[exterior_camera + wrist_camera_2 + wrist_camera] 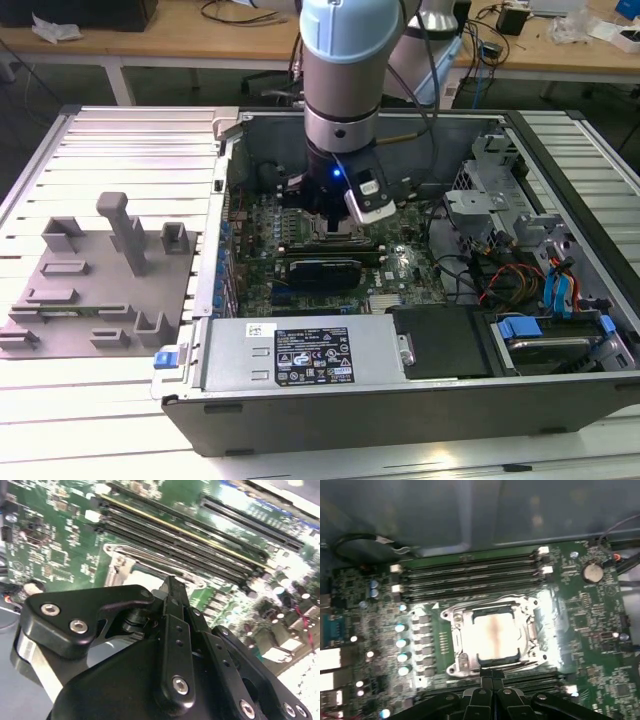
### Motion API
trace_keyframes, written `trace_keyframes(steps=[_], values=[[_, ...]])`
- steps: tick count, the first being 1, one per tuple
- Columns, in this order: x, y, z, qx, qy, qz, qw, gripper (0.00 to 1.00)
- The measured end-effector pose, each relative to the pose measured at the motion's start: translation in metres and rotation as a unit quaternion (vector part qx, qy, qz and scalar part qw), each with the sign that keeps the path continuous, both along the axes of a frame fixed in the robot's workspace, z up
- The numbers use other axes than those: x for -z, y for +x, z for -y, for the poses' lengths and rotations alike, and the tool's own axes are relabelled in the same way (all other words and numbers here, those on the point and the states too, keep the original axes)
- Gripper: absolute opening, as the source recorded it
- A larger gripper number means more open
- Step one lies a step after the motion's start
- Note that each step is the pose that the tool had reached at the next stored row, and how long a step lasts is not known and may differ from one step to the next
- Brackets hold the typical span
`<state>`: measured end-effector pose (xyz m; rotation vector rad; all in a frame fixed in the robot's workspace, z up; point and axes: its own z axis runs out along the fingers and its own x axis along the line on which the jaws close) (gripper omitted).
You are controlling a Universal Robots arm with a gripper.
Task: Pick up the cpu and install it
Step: 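Install the second cpu locking lever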
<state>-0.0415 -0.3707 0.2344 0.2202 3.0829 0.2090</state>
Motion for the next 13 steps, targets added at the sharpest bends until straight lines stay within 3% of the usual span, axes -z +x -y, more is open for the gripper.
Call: trace_keyframes(steps=[6, 8, 13], values=[[0.0000, 0.0077, -0.0164, 0.000, -0.0048, 0.0000, 1.0000, 0.11], [0.0000, 0.0123, -0.0174, 0.000, -0.0068, -0.0001, 1.0000, 0.11], [0.0000, 0.0131, -0.0178, 0.000, -0.0072, -0.0001, 1.0000, 0.11]])
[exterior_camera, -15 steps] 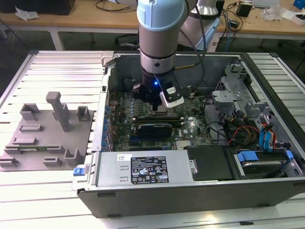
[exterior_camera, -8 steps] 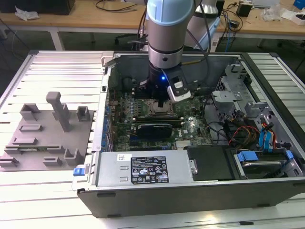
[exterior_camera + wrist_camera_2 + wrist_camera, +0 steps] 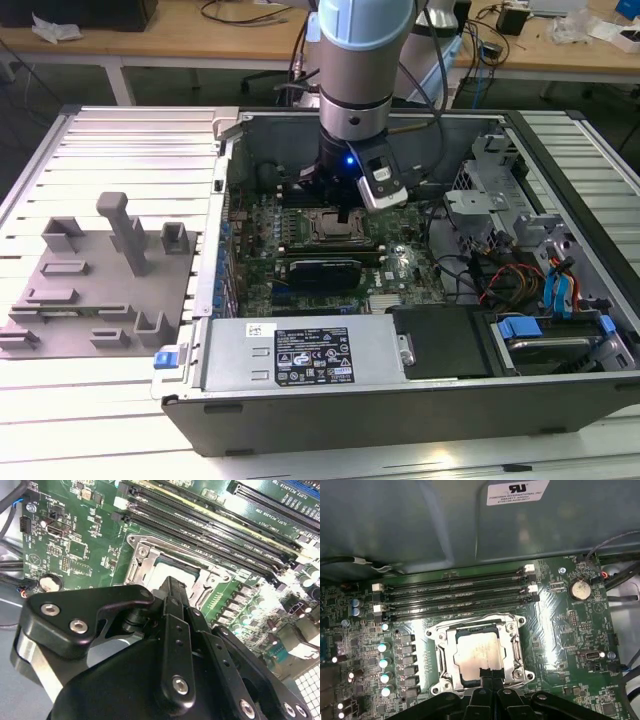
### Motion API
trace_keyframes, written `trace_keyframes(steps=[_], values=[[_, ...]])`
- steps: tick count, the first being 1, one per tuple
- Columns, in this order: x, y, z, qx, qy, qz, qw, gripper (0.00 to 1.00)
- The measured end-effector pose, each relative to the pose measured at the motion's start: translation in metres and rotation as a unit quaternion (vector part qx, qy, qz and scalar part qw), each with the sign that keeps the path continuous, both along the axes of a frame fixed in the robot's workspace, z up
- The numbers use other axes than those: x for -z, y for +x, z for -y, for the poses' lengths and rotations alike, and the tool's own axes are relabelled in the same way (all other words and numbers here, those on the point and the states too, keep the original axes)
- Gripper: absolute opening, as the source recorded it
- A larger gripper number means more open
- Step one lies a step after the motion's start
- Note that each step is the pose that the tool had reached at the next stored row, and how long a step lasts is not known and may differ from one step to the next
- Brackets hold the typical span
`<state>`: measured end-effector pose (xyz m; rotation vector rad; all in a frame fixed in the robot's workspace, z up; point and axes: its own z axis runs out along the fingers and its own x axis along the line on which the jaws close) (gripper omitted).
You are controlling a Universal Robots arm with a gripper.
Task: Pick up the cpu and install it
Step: 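Install the second cpu locking lever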
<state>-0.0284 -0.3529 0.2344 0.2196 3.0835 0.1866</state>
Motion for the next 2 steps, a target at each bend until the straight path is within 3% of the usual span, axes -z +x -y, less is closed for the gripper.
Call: trace_keyframes(steps=[2], values=[[0.0000, 0.0000, -0.0001, 0.000, 0.0000, 0.0000, 1.0000, 0.11]])
